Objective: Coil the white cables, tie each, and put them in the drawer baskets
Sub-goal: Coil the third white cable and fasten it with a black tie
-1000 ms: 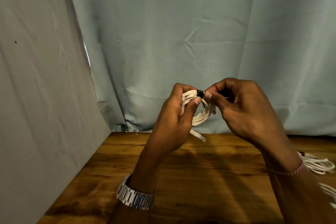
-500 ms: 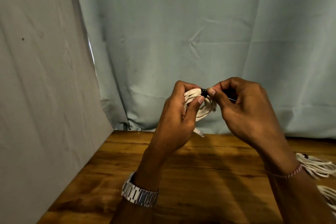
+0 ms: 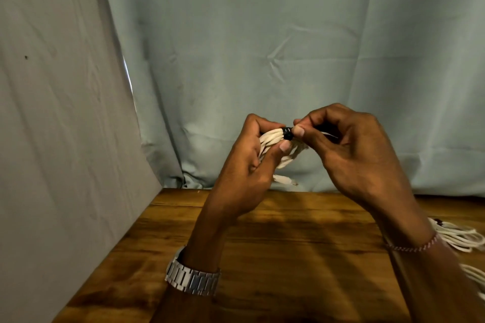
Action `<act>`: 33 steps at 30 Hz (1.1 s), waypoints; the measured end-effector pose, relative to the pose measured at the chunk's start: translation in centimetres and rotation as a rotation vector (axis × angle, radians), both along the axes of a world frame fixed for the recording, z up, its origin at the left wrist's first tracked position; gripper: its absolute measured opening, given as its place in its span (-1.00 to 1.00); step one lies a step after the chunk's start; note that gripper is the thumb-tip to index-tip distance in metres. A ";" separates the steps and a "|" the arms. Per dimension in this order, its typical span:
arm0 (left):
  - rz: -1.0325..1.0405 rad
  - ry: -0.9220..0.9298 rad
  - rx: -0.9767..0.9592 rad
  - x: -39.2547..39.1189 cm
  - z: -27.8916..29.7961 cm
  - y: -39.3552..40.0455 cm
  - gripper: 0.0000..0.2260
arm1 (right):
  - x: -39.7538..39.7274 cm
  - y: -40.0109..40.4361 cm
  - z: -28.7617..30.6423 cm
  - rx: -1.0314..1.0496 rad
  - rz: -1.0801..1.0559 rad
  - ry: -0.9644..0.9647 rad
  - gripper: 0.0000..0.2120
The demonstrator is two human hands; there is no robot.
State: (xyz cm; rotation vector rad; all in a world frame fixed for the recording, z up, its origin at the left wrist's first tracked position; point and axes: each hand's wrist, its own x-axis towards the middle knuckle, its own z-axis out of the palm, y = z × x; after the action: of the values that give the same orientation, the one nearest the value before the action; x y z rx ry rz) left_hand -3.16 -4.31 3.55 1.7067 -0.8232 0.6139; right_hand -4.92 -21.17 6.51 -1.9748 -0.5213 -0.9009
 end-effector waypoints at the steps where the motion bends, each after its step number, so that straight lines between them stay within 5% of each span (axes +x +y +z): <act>1: -0.009 -0.003 0.007 -0.1 0.0 0.0 -0.83 | 0.0 0.1 0.1 0.011 0.030 -0.028 -0.90; 13: -0.121 0.050 -0.070 -0.3 0.6 0.9 -0.87 | -0.5 -2.1 1.0 -0.008 0.369 0.108 -0.73; 33: 0.013 -0.005 0.156 -0.3 0.6 1.0 -0.87 | 0.0 -1.8 0.3 -0.431 0.103 -0.230 -0.96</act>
State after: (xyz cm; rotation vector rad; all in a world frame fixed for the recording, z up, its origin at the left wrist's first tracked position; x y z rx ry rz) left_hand -3.48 -3.35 4.13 1.8533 -0.8828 0.5756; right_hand -4.92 -22.96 6.82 -2.2103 -1.0098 -1.0197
